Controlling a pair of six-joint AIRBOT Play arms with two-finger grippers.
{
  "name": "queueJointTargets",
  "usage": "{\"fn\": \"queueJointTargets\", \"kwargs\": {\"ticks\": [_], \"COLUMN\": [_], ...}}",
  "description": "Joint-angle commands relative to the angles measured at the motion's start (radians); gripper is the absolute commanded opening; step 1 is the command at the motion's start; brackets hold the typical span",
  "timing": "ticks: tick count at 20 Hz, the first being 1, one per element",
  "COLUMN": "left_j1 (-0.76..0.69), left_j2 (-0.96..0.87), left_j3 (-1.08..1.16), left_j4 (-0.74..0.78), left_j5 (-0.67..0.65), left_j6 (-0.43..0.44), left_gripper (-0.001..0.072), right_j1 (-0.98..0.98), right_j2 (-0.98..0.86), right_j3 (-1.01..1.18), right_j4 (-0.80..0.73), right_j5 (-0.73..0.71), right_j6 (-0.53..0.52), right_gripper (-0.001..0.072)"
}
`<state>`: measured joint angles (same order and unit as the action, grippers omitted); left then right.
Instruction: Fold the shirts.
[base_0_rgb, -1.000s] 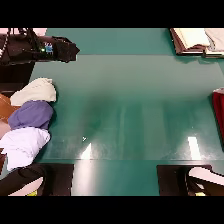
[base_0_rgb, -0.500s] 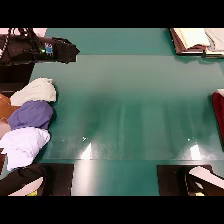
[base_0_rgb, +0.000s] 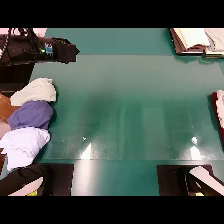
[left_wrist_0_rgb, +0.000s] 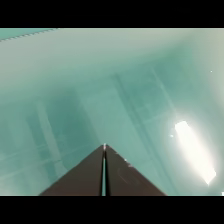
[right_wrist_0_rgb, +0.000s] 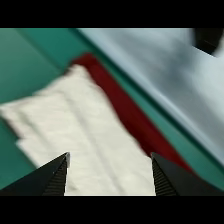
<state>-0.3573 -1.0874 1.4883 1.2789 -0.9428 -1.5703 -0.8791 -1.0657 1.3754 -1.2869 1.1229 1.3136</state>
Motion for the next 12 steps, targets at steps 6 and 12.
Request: {"fn": "queueJointTargets", "kwargs": {"ticks": [6, 12], "left_j1": [0.0, 0.0], "left_j2": [0.001, 0.001], "left_j3": [0.0, 0.0], "left_j4": [0.0, 0.0], "left_j5": [0.029, 0.078], "left_j6": [-0.001, -0.001], "left_gripper": [0.0021, 0.0021], "right_j1": [0.679, 1.059], "right_j2": [0.041, 0.041], "right_j3": [-0.004, -0.004], "right_j4": [0.193, 0.186], "right_j5": [-0.021, -0.092], "right_j6": [-0.002, -0.002], "right_gripper": [0.0593, 0.0265]}}
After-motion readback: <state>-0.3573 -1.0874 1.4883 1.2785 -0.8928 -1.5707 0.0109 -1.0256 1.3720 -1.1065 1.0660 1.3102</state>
